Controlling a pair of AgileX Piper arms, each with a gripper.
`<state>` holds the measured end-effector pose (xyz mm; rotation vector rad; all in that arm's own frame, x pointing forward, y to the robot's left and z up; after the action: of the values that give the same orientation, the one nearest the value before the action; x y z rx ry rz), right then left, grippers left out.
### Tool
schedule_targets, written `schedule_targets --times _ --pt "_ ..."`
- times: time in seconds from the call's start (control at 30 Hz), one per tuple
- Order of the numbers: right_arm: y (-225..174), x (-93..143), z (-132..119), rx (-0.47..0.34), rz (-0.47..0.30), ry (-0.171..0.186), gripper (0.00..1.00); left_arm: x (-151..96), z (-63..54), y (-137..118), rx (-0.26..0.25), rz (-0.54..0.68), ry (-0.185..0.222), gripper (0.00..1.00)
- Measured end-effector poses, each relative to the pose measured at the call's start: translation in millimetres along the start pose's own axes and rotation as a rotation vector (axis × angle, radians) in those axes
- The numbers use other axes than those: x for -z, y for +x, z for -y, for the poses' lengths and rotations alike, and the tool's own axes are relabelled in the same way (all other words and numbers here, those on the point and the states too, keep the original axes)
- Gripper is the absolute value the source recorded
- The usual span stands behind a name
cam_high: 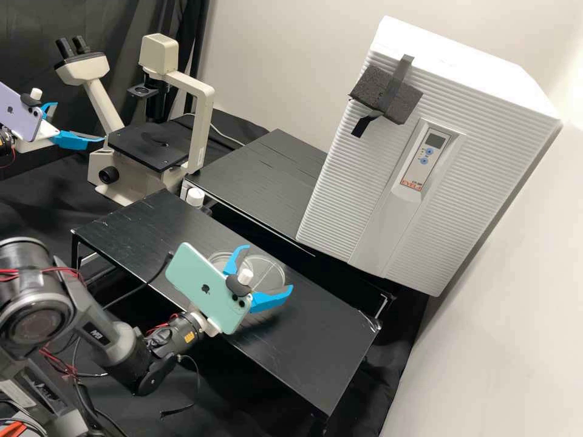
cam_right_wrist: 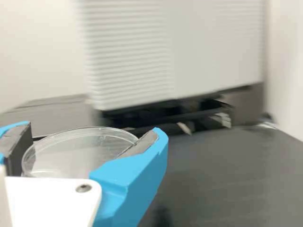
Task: Open the petri dish lid.
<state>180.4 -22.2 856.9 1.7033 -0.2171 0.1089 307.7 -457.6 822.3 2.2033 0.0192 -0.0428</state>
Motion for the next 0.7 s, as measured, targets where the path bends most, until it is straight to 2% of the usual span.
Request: schedule_targets --times 0.2,0.37,0.47,0.57,0.6,0.7 --pt "9 -19 -18 -0.077 0.087 0.031 0.00 0 0.0 0 0.000 0.000 0.000 1.00" --pt "11 -23 -18 -0.079 0.108 0.041 0.00 0 0.0 0 0.000 0.000 0.000 1.00" --pt "12 -23 -14 -0.061 0.107 0.029 0.00 0 0.0 0 0.000 0.000 0.000 1.00" --pt "13 -24 -11 -0.046 0.109 0.002 0.00 0 0.0 0 0.000 0.000 0.000 1.00" --pt "13 -24 -11 -0.043 0.106 -0.007 1.00 0 0.0 0 0.000 0.000 0.000 1.00" --pt "12 -24 -9 -0.039 0.106 -0.016 1.00 0 0.0 0 0.000 0.000 0.000 1.00"
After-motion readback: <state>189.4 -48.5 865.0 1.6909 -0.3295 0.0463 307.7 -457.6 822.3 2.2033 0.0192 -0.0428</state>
